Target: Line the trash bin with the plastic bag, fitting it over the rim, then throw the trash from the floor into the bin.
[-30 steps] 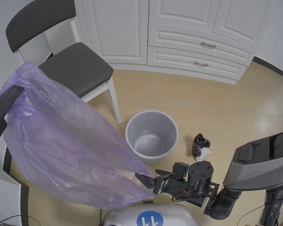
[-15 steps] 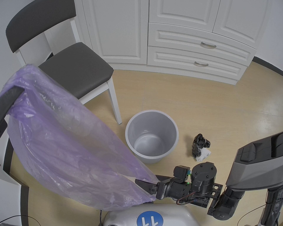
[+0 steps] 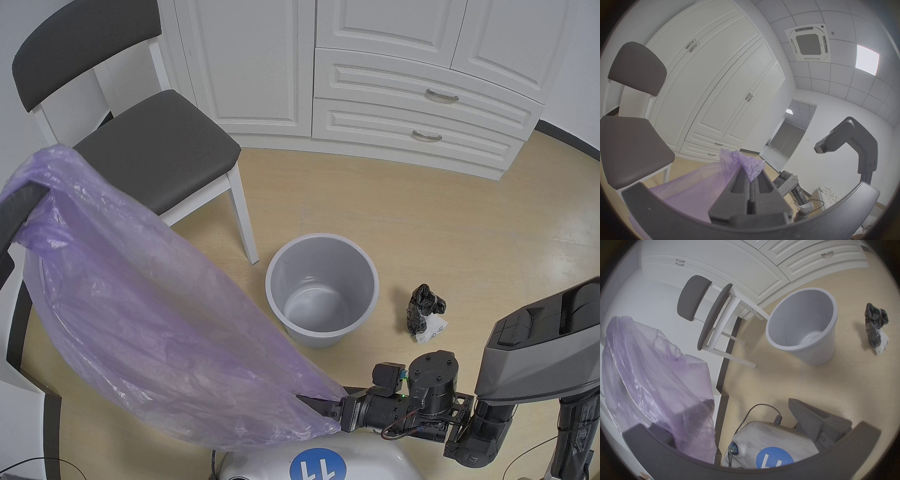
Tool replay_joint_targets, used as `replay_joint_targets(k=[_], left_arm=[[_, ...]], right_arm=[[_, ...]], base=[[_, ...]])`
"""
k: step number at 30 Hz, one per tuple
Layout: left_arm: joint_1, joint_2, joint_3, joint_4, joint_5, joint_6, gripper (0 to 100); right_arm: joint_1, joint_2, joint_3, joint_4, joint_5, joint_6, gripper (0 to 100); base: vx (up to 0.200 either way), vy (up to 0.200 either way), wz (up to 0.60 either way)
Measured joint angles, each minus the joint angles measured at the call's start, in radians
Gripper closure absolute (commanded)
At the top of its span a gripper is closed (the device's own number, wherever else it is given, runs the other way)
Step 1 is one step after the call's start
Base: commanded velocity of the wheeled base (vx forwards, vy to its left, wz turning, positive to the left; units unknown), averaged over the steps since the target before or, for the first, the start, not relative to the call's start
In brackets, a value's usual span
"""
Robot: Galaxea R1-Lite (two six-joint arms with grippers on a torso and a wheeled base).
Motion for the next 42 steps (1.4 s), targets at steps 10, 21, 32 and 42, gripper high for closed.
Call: replay_joint_targets(k=[10,21,32,42], left_arm=[[0.000,0.000,0.001,0.000,0.000,0.000,100],[0.000,-0.003,0.000,0.000,0.000,0.000,100],[0.000,-0.007,0.000,0.000,0.000,0.000,100],[0.001,0.006,0.000,0.007,0.000,0.000,100]], right_arm=[[0.012,-0.051,0.013,0.000,-0.010,-0.009,0],[0.006,-0.067,0.023,0.000,-0.012,-0.019,0],[0.003,-0.087,0.031,0.000,-0.018,-0.055,100],[-0.005,-0.128,0.038,0.000,-0.092,-0.174,100]], base=[[0.000,0.000,0.00],[0.000,0.000,0.00],[0.000,0.000,0.00],[0.000,0.000,0.00]])
